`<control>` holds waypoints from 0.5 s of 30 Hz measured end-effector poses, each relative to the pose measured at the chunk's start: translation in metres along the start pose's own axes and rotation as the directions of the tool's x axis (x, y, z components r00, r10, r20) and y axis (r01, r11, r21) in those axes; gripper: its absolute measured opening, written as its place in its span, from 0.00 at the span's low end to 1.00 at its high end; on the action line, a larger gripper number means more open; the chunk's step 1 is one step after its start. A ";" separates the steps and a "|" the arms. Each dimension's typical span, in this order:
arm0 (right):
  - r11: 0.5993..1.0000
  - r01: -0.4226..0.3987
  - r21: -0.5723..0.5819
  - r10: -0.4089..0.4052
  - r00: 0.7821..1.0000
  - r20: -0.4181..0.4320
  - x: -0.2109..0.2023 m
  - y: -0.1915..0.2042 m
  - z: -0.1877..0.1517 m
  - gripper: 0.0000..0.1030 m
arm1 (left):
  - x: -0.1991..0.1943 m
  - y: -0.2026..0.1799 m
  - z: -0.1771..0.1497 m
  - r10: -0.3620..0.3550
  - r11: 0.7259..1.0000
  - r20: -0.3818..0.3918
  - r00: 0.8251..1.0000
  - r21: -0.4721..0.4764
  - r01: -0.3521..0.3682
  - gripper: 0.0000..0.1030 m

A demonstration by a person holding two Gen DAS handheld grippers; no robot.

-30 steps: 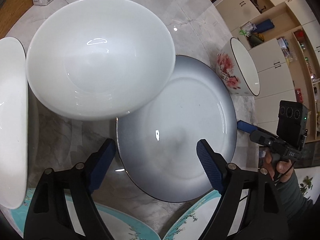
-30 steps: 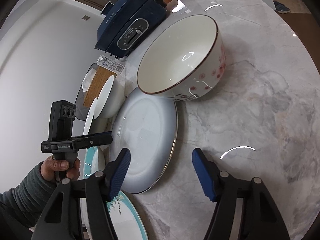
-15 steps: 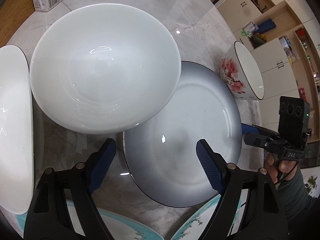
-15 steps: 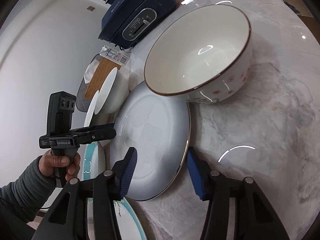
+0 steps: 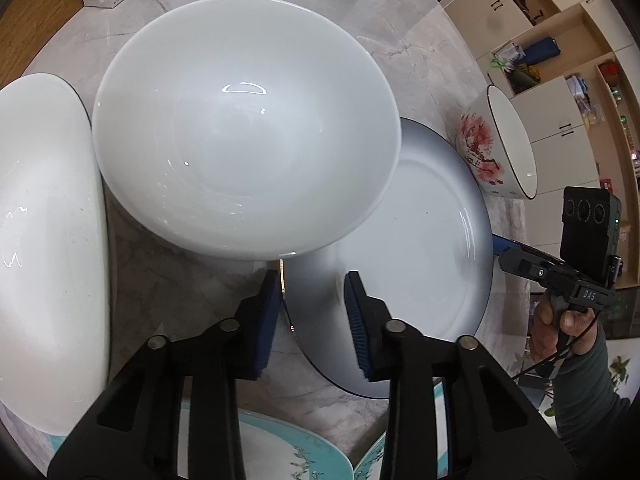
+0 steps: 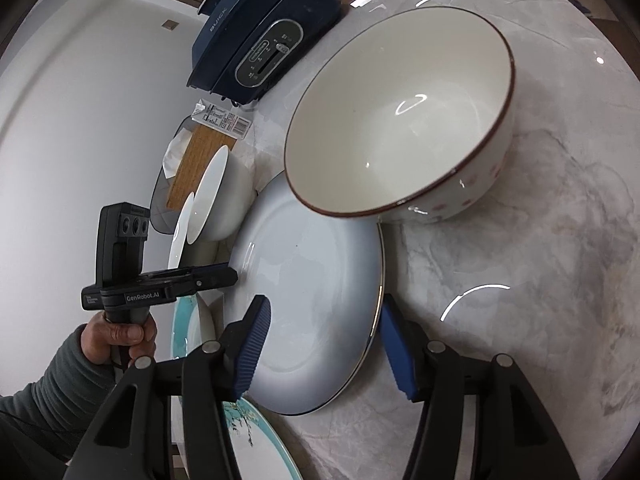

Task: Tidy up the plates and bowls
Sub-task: 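Close both grippers on the grey-rimmed plate's rim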

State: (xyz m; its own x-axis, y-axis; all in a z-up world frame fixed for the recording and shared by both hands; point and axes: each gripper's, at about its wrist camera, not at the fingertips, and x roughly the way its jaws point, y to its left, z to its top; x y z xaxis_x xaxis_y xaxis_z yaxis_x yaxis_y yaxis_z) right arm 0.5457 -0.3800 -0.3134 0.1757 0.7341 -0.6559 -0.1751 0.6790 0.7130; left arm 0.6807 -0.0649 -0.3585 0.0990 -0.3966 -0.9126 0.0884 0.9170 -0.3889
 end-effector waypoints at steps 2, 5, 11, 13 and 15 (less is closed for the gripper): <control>0.999 0.050 -0.015 -0.050 0.999 -0.006 -0.002 -0.001 0.000 0.35 | -0.001 0.005 0.000 -0.011 1.000 -0.005 1.000 -0.014 0.011 0.20; 0.996 0.083 0.013 -0.082 0.996 -0.017 -0.005 -0.013 0.002 0.16 | -0.001 0.003 -0.004 -0.010 1.000 -0.015 1.000 -0.002 0.010 0.20; 0.993 0.117 0.002 -0.117 0.993 -0.018 -0.004 -0.008 0.004 0.16 | -0.003 0.003 -0.006 0.000 1.000 -0.020 1.000 -0.015 0.000 0.19; 0.992 0.128 0.000 -0.128 0.992 -0.016 -0.003 -0.006 0.005 0.16 | -0.003 0.002 -0.008 -0.003 1.000 -0.017 1.000 -0.012 0.003 0.19; 0.991 0.137 0.000 -0.137 0.990 -0.013 -0.003 -0.005 0.005 0.16 | -0.004 0.001 -0.010 0.000 1.000 -0.018 1.000 -0.009 0.000 0.18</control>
State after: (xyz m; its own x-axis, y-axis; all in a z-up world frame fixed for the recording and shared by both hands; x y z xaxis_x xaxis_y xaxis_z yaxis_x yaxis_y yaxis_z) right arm 0.5508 -0.3861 -0.3138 0.1851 0.6340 -0.7509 -0.1491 0.7734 0.6162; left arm 0.6704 -0.0623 -0.3566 0.0814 -0.3955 -0.9149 0.0792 0.9176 -0.3896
